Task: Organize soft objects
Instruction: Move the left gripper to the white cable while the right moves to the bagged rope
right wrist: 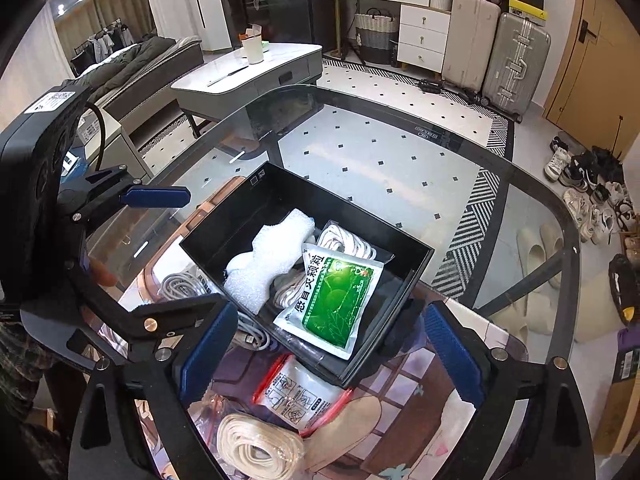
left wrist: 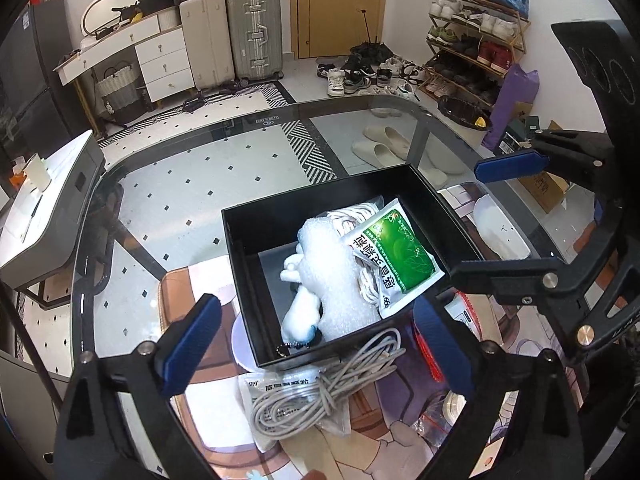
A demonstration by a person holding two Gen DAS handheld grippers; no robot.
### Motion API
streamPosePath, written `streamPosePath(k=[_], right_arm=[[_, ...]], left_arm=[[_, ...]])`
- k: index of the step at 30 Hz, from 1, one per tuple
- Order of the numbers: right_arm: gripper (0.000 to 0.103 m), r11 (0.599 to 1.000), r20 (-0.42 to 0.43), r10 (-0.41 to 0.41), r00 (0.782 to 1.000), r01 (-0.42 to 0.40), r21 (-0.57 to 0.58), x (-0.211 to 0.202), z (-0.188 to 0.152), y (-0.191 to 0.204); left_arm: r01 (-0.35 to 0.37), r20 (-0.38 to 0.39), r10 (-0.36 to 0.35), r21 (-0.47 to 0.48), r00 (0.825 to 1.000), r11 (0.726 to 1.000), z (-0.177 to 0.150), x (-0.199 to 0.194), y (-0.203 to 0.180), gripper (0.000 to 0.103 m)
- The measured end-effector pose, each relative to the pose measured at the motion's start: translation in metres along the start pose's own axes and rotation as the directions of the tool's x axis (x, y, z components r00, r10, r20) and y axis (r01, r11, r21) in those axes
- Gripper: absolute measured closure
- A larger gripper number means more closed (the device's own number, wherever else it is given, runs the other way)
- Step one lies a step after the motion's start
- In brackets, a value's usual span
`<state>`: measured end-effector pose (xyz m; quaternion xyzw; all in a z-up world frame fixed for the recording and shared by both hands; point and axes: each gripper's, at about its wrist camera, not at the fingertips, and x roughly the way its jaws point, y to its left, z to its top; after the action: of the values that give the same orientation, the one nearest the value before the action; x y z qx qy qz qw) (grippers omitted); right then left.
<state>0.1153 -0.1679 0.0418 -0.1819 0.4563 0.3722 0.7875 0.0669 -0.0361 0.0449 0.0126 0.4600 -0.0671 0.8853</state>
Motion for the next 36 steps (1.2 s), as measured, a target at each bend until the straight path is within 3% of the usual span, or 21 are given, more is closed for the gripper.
streamPosePath(k=[3,21,31,36], right_arm=[[0.002,1.0,-0.005,-0.008,1.0,0.007,-0.014,-0.004,-0.008,0.007],[0.002,1.0,-0.04,-0.019,0.999,0.019,0.013,-0.012,-0.052,0.018],[0.002,0.997,-0.052,-0.02,0.998,0.016,-0.075,-0.007,-0.075,0.04],[0.002,0.989,-0.017,-0.038,0.999,0.035,-0.145,-0.005,-0.087,0.053]], left_arm=[[0.005,-0.004,-0.005,-0.015,1.0,1.0,-0.006,-0.004,0.002,0.0],[0.008,-0.04,-0.009,-0.036,0.999,0.999,-0.038,-0.005,0.01,0.0],[0.031,-0.052,-0.032,-0.012,0.998,0.999,-0.052,-0.002,0.014,0.0],[0.036,-0.05,-0.034,0.028,0.998,0.999,-0.058,-0.002,0.015,0.0]])
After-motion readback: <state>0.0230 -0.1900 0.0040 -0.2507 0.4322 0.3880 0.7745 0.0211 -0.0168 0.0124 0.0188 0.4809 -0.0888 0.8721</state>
